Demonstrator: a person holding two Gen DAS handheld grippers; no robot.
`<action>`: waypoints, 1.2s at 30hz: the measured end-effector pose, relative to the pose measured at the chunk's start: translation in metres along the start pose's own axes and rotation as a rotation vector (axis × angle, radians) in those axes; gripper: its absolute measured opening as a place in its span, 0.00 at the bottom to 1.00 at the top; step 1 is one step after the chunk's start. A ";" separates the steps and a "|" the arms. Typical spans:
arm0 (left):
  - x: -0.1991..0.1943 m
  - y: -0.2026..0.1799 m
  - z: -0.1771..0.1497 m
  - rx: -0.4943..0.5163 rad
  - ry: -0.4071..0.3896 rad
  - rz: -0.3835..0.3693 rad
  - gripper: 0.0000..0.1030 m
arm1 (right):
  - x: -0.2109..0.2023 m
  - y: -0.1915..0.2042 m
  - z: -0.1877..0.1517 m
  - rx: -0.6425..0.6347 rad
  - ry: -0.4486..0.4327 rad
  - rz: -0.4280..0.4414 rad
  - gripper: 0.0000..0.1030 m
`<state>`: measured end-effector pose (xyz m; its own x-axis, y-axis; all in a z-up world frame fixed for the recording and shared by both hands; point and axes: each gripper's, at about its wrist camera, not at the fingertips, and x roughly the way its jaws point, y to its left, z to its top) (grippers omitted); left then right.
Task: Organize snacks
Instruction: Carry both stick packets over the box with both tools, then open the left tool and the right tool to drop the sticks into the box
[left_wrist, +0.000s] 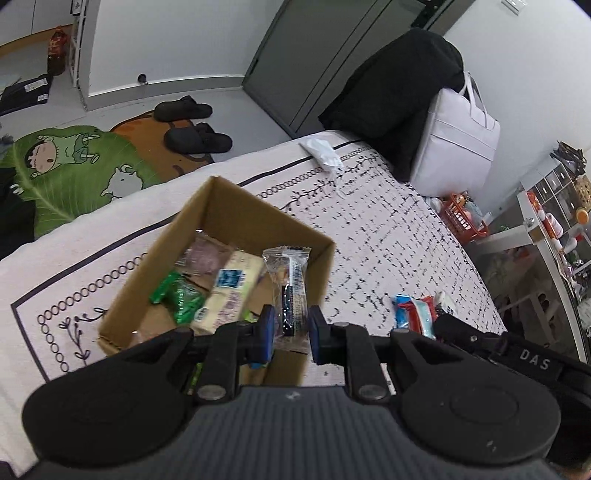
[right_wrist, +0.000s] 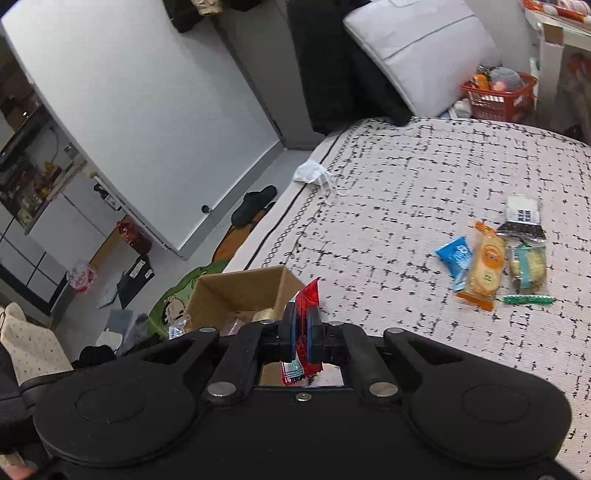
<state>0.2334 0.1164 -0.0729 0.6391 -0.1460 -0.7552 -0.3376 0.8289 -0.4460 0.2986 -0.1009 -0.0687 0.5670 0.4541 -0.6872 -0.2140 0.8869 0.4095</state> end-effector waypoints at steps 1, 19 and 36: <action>-0.001 0.003 0.000 -0.003 0.001 0.003 0.18 | 0.001 0.003 -0.001 -0.006 0.002 0.002 0.05; 0.003 0.044 0.011 -0.076 0.076 0.094 0.23 | 0.018 0.049 -0.015 -0.080 0.041 0.088 0.05; -0.004 0.027 0.008 -0.073 0.081 0.120 0.83 | 0.000 0.014 -0.007 -0.011 0.057 0.051 0.43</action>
<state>0.2273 0.1442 -0.0782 0.5344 -0.0940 -0.8400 -0.4595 0.8018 -0.3821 0.2900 -0.0875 -0.0669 0.5089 0.5025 -0.6989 -0.2502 0.8632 0.4384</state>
